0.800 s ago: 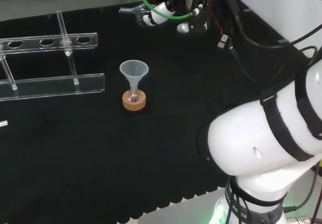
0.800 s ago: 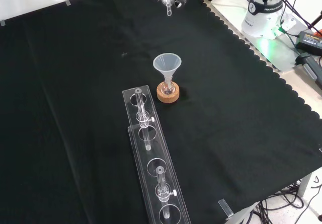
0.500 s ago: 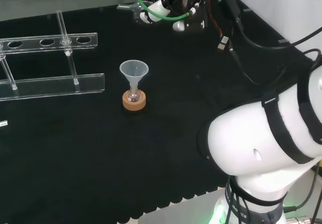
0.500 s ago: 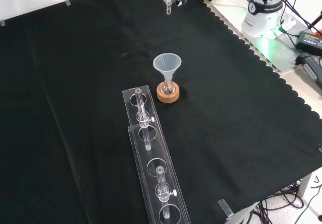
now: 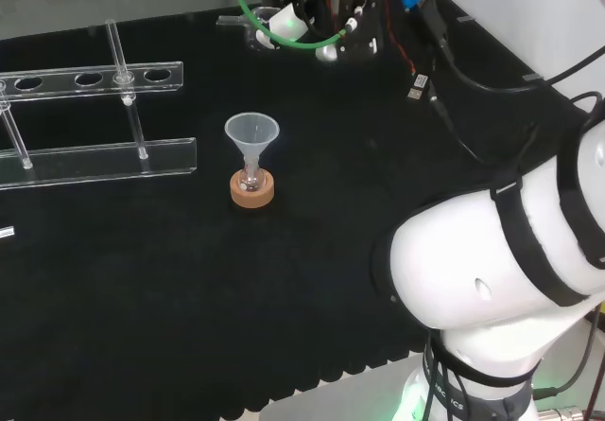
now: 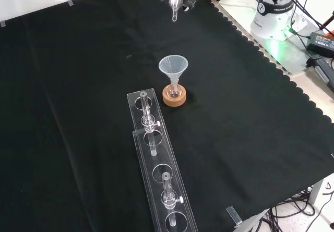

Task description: Pour all the NaCl from the weighing funnel into the round-bottom flask.

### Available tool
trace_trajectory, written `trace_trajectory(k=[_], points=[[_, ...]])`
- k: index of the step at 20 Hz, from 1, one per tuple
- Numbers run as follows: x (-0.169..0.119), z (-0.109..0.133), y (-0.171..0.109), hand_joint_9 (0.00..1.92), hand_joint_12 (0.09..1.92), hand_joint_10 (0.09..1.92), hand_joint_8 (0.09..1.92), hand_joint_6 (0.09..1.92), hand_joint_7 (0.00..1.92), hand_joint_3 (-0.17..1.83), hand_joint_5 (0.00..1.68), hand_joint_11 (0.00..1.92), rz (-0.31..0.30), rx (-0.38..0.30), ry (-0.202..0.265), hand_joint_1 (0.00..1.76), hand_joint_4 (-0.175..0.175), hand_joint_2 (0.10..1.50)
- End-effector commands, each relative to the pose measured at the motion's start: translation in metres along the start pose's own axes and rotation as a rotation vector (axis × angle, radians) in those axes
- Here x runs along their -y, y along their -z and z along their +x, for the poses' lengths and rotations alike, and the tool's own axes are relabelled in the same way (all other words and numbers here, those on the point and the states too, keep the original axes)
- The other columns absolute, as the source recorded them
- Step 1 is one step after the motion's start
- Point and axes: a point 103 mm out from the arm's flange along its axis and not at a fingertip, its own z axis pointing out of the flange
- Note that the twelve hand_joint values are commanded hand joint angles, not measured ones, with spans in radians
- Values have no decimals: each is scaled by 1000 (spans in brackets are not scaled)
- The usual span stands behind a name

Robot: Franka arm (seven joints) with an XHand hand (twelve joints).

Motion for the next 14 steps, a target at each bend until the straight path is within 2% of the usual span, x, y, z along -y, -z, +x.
trace_trajectory(k=[1, 7, 14], points=[[-7, -5, -18, 1739, 679, 259, 802, 721, 1623, 944, 1332, 1540, 68, 125, -76, 1204, -175, 485], [-9, -9, -28, 1739, 677, 258, 803, 721, 1622, 944, 1332, 1541, 122, 183, -118, 1204, -175, 485], [1, -12, -37, 1740, 675, 257, 804, 722, 1622, 945, 1331, 1543, 168, 195, -150, 1204, -175, 485]])
